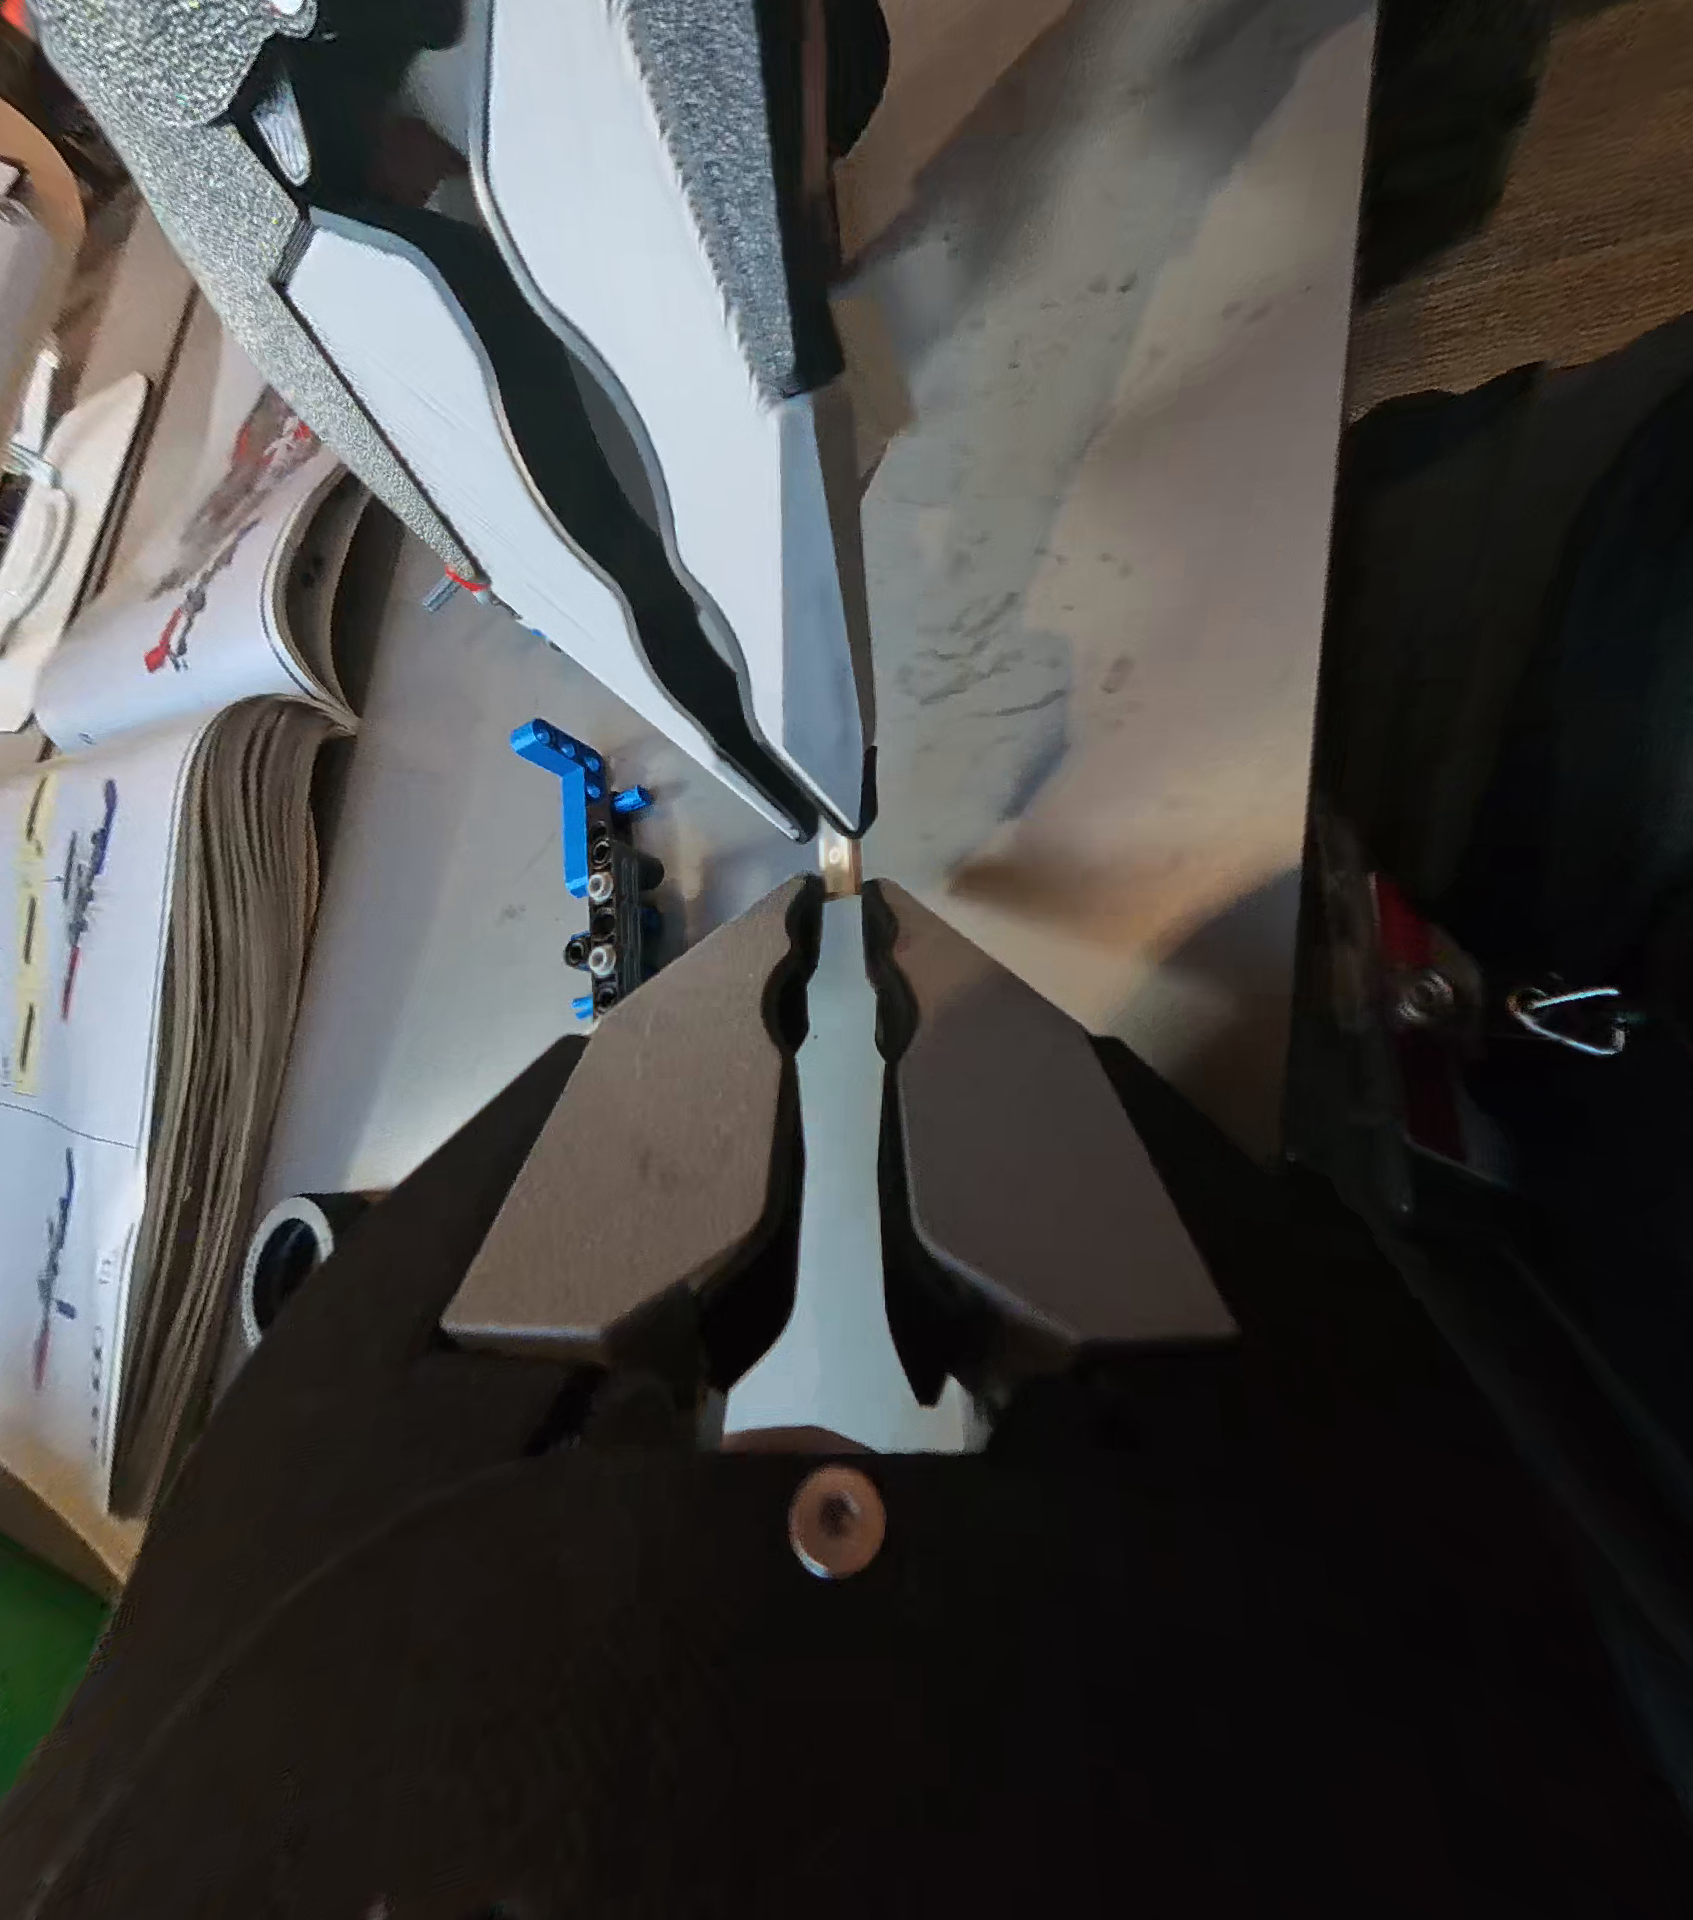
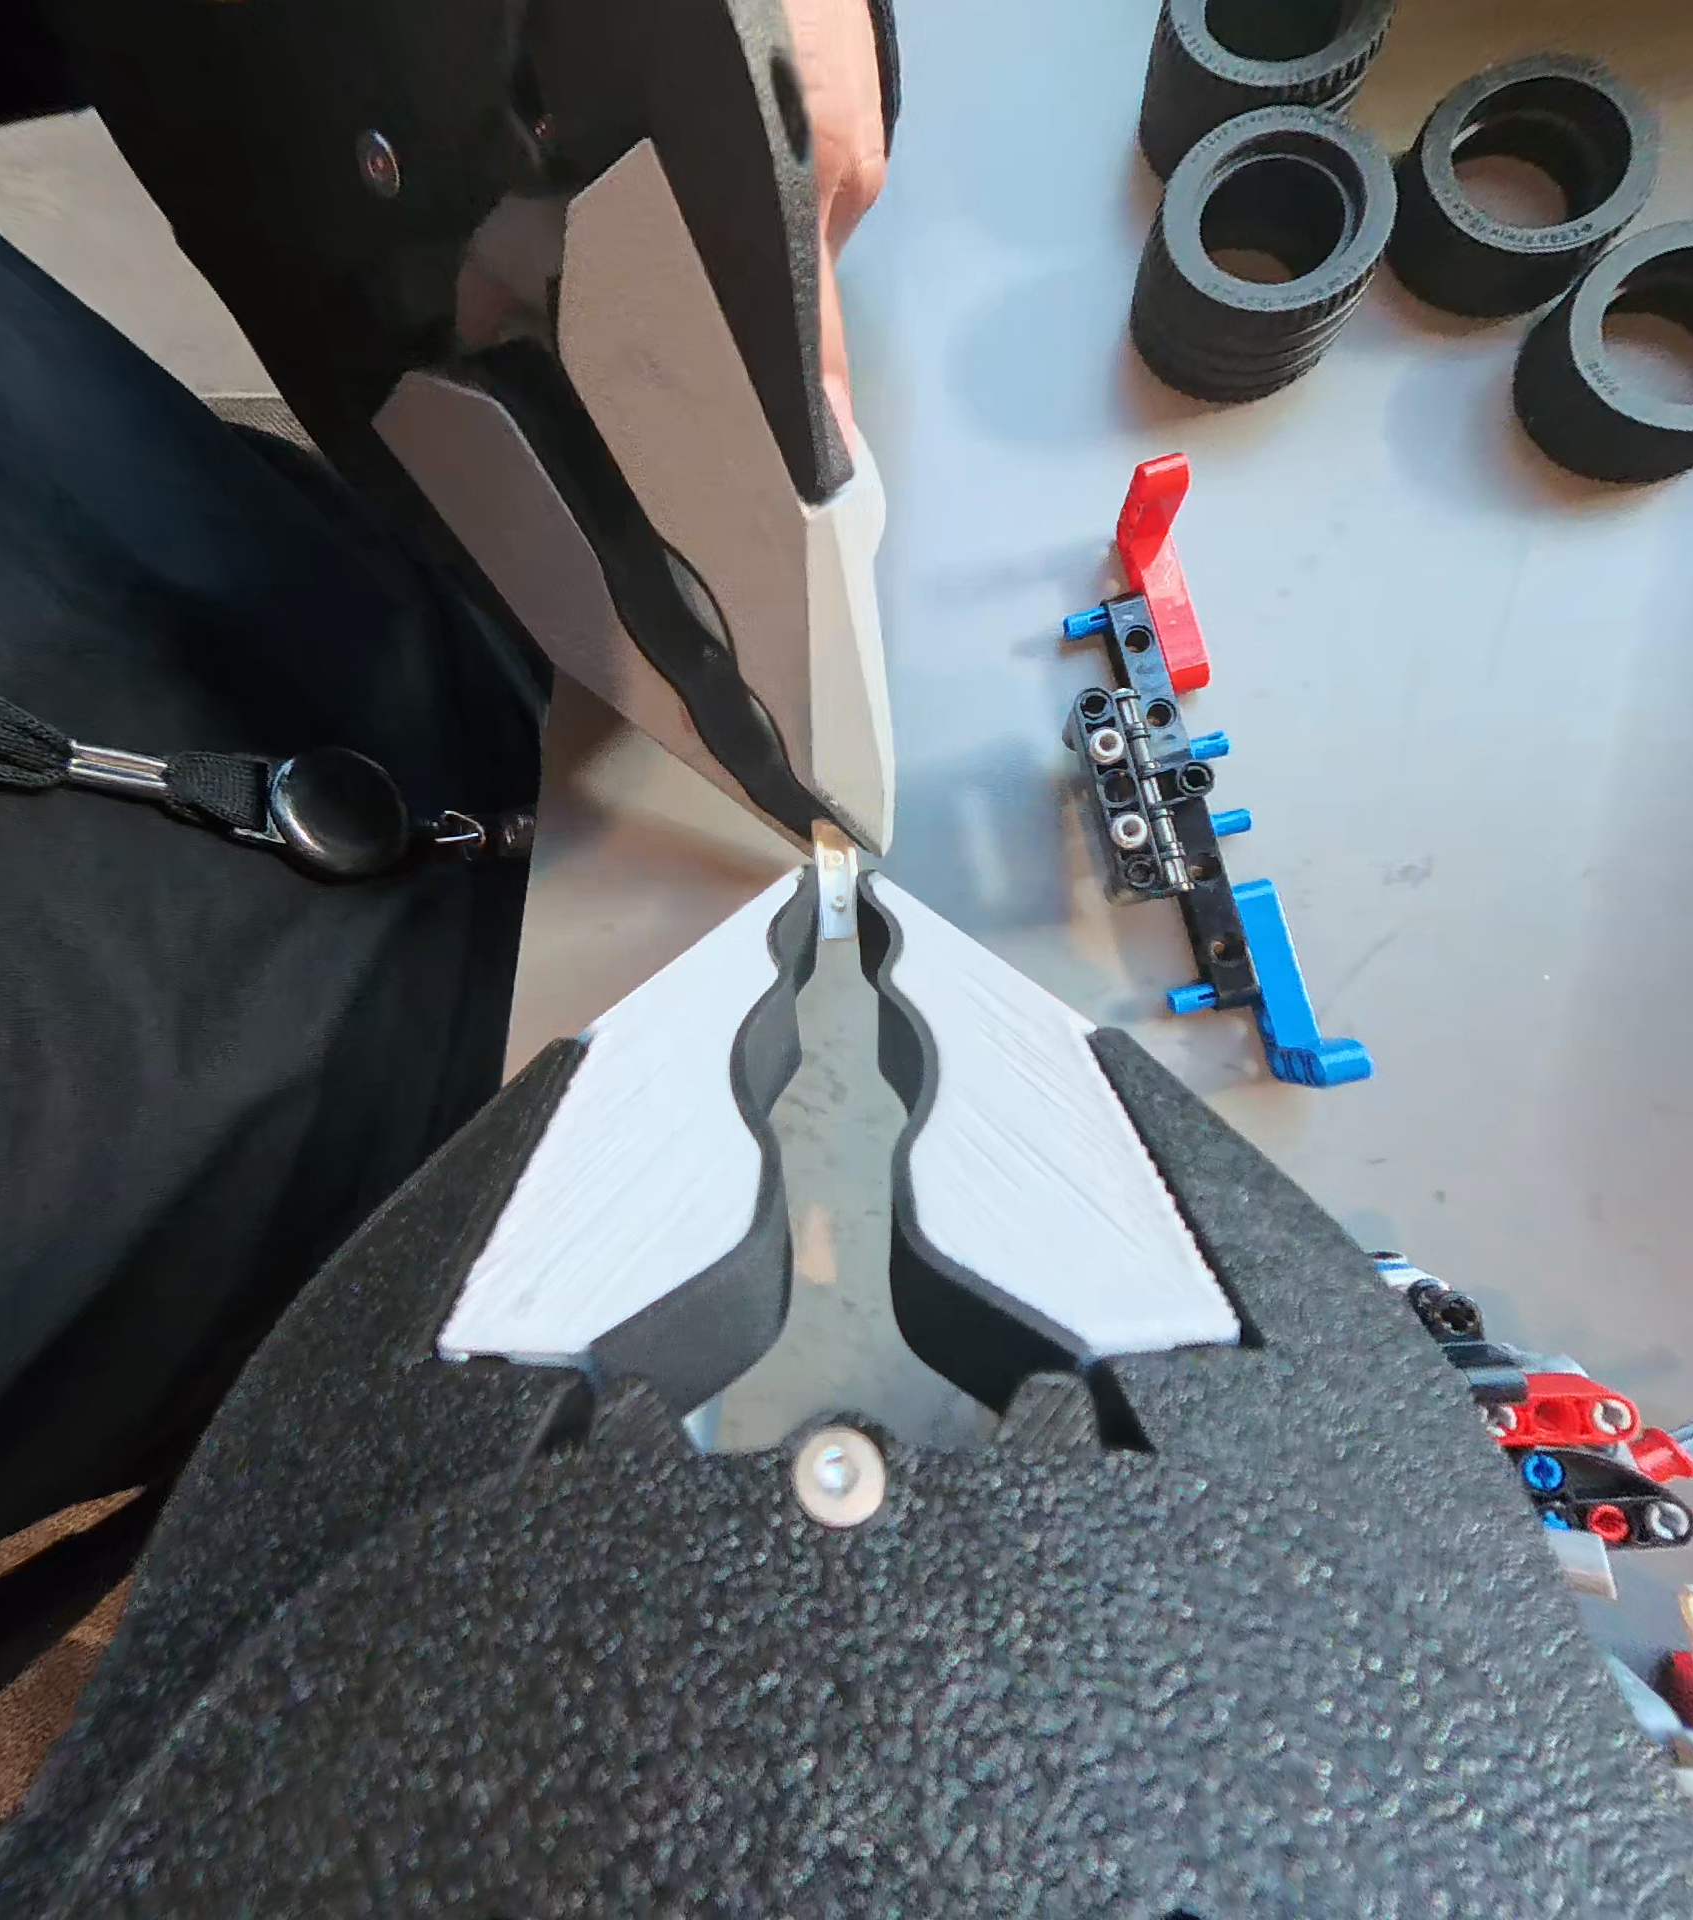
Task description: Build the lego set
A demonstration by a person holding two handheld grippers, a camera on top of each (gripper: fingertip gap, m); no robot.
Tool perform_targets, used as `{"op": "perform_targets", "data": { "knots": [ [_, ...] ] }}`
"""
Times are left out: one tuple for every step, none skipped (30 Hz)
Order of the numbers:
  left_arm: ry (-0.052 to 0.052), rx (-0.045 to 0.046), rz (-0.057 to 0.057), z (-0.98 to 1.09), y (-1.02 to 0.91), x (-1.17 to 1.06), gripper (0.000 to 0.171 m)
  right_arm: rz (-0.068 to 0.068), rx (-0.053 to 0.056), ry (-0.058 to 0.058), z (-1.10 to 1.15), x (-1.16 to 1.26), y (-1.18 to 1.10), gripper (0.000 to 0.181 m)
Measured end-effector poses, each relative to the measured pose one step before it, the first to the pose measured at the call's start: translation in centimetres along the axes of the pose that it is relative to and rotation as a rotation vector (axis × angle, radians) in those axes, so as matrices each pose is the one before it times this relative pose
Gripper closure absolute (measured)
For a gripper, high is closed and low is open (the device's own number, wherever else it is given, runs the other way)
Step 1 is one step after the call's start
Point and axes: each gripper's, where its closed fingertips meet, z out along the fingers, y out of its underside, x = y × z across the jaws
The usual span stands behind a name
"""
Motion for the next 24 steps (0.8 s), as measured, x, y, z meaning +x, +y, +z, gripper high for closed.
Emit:
{"op": "perform_targets", "data": {
  "knots": [
    [-0.0070, -0.00088, 0.0066, 0.014, -0.007, -0.041, 0.167, 0.0029, 0.0065, 0.0016, -0.053, 0.020, -0.037, 0.175],
    [0.0030, -0.00230, -0.0008, 0.009, 0.019, 0.033, 0.167, 0.0025, 0.0050, -0.0001, 0.002, -0.015, -0.014, 0.175],
    [0.0060, -0.00415, -0.0081, 0.024, 0.032, 0.025, 0.167, 0.0041, 0.0041, -0.0005, 0.046, -0.018, 0.029, 0.175],
    [0.0059, -0.00533, -0.0179, 0.050, 0.066, -0.041, 0.167, 0.0078, 0.0022, 0.0029, 0.082, 0.086, 0.074, 0.175],
    [0.0160, -0.01152, -0.0318, 0.118, 0.159, 0.020, 0.167, 0.0096, 0.0045, 0.0038, 0.080, 0.119, 0.056, 0.175],
    [0.0193, -0.01503, -0.0402, 0.144, 0.166, -0.002, 0.167, 0.0059, 0.0037, 0.0090, 0.072, 0.164, 0.048, 0.175],
    [0.0138, -0.00874, -0.0303, 0.068, 0.059, -0.045, 0.168, -0.0007, 0.0005, 0.0092, 0.070, 0.104, 0.060, 0.178],
    [0.0072, -0.00566, -0.0182, 0.016, 0.023, -0.076, 0.168, -0.0043, 0.0017, 0.0072, 0.065, 0.021, 0.012, 0.180],
    [0.0035, -0.00598, -0.0117, -0.022, 0.047, -0.070, 0.168, -0.0035, 0.0001, 0.0085, 0.070, 0.043, -0.019, 0.181],
    [0.0026, -0.00389, -0.0066, -0.047, 0.055, -0.027, 0.168, -0.0021, -0.0017, 0.0065, 0.064, 0.020, -0.021, 0.181],
    [0.0001, -0.00129, -0.0020, -0.042, 0.045, -0.001, 0.168, -0.0009, -0.0011, 0.0040, 0.065, -0.002, -0.029, 0.181],
    [-0.0009, -0.00142, 0.0003, -0.019, 0.080, 0.006, 0.168, -0.0011, -0.0008, 0.0065, 0.042, 0.049, -0.039, 0.181],
    [0.0022, -0.00274, 0.0008, -0.009, 0.088, 0.055, 0.170, -0.0029, -0.0018, 0.0110, 0.004, 0.075, -0.028, 0.181],
    [-0.0021, -0.00489, -0.0014, 0.013, 0.124, -0.016, 0.170, -0.0096, -0.0007, 0.0191, -0.050, 0.132, -0.041, 0.181],
    [-0.0008, -0.00573, -0.0011, 0.021, 0.149, -0.023, 0.171, -0.0149, 0.0039, 0.0299, -0.099, 0.210, -0.121, 0.180],
    [0.0024, 0.00330, -0.0041, -0.027, 0.052, 0.005, 0.171, -0.0188, 0.0026, 0.0353, -0.092, 0.234, -0.109, 0.176],
    [0.0051, 0.00393, -0.0085, -0.047, 0.039, 0.007, 0.171, -0.0186, -0.0047, 0.0371, -0.029, 0.246, 0.003, 0.175],
    [0.0044, 0.00491, -0.0098, -0.038, 0.047, -0.018, 0.171, -0.0147, -0.0073, 0.0332, 0.049, 0.194, 0.031, 0.177],
    [0.0071, 0.00560, -0.0118, -0.028, 0.031, -0.003, 0.171, -0.0098, -0.0067, 0.0215, 0.110, 0.049, 0.043, 0.177],
    [0.0096, 0.00504, -0.0131, -0.006, 0.014, -0.011, 0.171, -0.0054, -0.0042, 0.0114, 0.135, -0.067, 0.032, 0.177],
    [0.0091, 0.00276, -0.0146, 0.011, 0.007, -0.042, 0.171, -0.0029, -0.0039, 0.0072, 0.118, -0.083, 0.075, 0.177],
    [0.0096, -0.00174, -0.0151, 0.010, 0.019, -0.035, 0.171, -0.0015, 0.0004, 0.0104, 0.064, 0.035, 0.053, 0.177],
    [0.0036, -0.00084, -0.0103, 0.011, 0.012, -0.086, 0.171, 0.0013, 0.0051, 0.0081, -0.026, 0.063, -0.004, 0.178],
    [-0.0002, 0.00044, -0.0031, -0.001, 0.027, -0.064, 0.171, 0.0003, -0.0015, 0.0030, -0.021, 0.051, 0.084, 0.178]
  ]
}}
